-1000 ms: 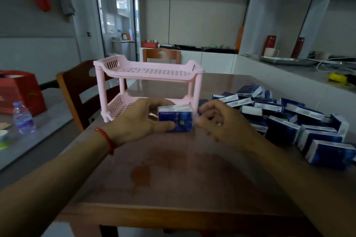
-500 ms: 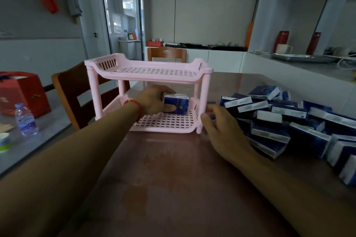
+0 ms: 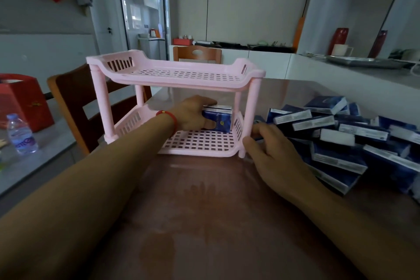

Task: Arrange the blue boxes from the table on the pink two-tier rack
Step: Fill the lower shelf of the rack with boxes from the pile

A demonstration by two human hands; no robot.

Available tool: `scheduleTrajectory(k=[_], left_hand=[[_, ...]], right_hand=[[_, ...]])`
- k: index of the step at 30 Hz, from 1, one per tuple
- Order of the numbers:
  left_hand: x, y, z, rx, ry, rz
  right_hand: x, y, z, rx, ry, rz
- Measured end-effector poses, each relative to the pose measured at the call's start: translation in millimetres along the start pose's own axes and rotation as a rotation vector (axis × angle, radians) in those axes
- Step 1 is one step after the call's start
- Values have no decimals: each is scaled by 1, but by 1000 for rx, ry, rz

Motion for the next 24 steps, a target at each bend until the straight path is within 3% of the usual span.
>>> scheduleTrajectory(k=[10,24], left_hand=[[-2,4,1,-68,10,-81],[2,10,2,-62,-6,22]], right_hand=[[3,-3,3,5,-2,0],[3,-2,2,17,13,-13]])
Point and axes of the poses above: each hand's wrist, its own z-axis away from the middle knuckle, its own y-axis out of the palm, x = y × z, the point moved 2 cm from there along -z, towards the middle knuckle, and after that the axes turned 15 degrees about -z, right-handed, at the moved point
